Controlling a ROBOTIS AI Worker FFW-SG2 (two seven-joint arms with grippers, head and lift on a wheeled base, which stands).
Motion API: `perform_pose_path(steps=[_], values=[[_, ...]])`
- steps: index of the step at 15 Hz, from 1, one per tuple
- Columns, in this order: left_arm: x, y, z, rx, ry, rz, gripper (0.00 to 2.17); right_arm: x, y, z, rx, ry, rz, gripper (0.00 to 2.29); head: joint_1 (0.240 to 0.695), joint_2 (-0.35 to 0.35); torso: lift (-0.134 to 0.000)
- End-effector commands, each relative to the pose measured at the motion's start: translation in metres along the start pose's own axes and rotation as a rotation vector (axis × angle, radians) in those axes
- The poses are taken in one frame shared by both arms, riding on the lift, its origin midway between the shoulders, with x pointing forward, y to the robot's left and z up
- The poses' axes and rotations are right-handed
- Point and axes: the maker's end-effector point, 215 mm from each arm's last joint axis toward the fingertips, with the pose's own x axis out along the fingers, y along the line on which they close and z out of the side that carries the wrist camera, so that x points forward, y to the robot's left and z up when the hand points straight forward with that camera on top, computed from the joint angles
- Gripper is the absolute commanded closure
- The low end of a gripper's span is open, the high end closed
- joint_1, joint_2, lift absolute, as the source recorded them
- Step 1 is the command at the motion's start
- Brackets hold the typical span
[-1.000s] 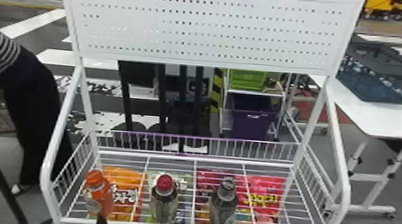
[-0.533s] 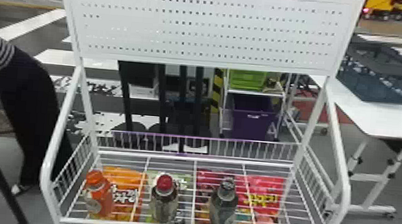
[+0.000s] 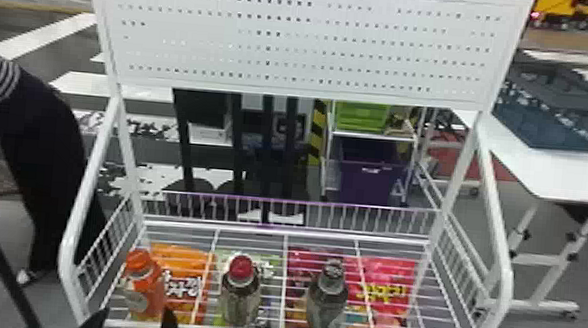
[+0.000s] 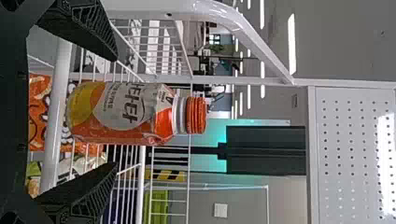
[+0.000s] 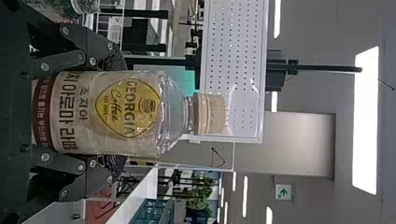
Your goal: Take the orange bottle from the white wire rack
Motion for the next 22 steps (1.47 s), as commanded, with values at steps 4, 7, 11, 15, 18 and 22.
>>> perform_pose_path(steps=[4, 7, 11, 15, 18, 22], values=[[0.031, -0.003, 0.001, 0.013, 0.008, -0.017, 0.09, 0.000, -0.003, 0.001, -0.008, 0.003, -0.004, 1.07, 0.499, 0.000, 0.000], [0.047, -0.006, 0.008, 0.021, 0.004, -0.021, 0.09, 0.001, -0.005, 0.003, -0.012, 0.002, -0.006, 1.07, 0.499, 0.000, 0.000], [0.050, -0.006, 0.009, 0.027, 0.001, -0.022, 1.43, 0.002, -0.006, 0.002, -0.014, 0.003, -0.007, 1.07, 0.499, 0.000, 0.000], [0.047, -0.006, 0.002, 0.034, 0.033, -0.015, 2.15, 0.007, -0.006, -0.002, -0.008, 0.018, -0.008, 1.07, 0.499, 0.000, 0.000], [0.037, -0.013, 0.007, 0.058, 0.103, -0.015, 2.15, 0.011, -0.006, -0.010, -0.004, 0.044, -0.008, 1.07, 0.499, 0.000, 0.000], [0.017, -0.007, 0.064, 0.087, 0.145, 0.014, 2.15, 0.016, -0.005, -0.017, -0.001, 0.069, -0.007, 1.07, 0.499, 0.000, 0.000]])
